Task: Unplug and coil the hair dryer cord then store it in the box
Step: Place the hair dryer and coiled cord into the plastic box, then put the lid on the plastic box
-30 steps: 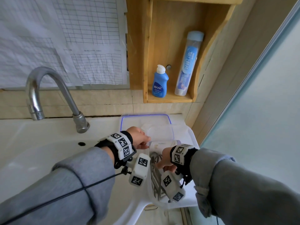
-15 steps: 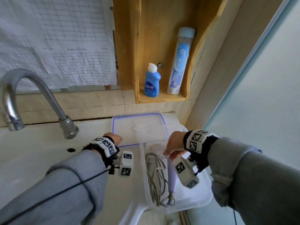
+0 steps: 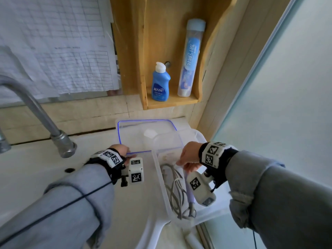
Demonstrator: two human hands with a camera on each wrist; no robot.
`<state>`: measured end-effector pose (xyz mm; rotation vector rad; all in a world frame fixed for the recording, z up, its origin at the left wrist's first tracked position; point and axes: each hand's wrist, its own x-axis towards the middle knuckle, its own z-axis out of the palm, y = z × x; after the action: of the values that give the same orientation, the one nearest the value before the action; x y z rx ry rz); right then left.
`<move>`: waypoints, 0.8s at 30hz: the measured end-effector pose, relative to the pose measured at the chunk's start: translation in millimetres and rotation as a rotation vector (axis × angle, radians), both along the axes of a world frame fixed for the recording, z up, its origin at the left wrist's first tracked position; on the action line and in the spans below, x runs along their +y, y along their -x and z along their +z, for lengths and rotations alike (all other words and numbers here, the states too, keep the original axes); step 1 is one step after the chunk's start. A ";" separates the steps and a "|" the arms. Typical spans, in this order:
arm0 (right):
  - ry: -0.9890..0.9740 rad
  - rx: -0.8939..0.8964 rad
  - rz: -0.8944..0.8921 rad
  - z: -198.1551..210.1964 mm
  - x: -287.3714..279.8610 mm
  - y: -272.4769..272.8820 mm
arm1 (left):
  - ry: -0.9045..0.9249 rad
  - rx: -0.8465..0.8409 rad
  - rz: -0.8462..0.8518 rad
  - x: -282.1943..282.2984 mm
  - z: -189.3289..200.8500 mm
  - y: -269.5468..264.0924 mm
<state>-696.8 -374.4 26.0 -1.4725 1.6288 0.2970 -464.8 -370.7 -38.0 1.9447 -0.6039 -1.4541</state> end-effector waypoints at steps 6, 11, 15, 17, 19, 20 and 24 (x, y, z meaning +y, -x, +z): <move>0.110 -0.004 -0.053 20.4 10.4 7.7 | 0.099 0.084 0.059 9.3 39.7 -2.0; 0.161 0.007 -0.102 38.6 15.9 19.3 | 0.141 0.123 0.196 32.7 67.3 1.3; 0.193 -0.059 -0.107 50.1 31.1 27.7 | 0.228 0.143 0.337 65.1 89.9 13.8; 0.216 -0.102 -0.118 53.0 39.3 31.9 | 0.274 0.139 0.381 79.9 97.3 18.0; 0.235 -0.149 -0.126 56.4 50.5 37.7 | 0.333 0.026 0.379 96.7 97.5 17.8; 0.241 -0.181 -0.135 58.3 56.6 40.3 | 0.358 -0.087 0.336 107.8 98.0 18.8; 0.205 -0.438 -0.282 69.4 76.3 38.3 | 0.439 -0.410 0.188 150.6 111.8 26.5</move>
<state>-735.1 -298.1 95.4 -1.3161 1.5061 -0.3393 -491.3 -220.1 73.9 1.8834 -0.8163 -0.7300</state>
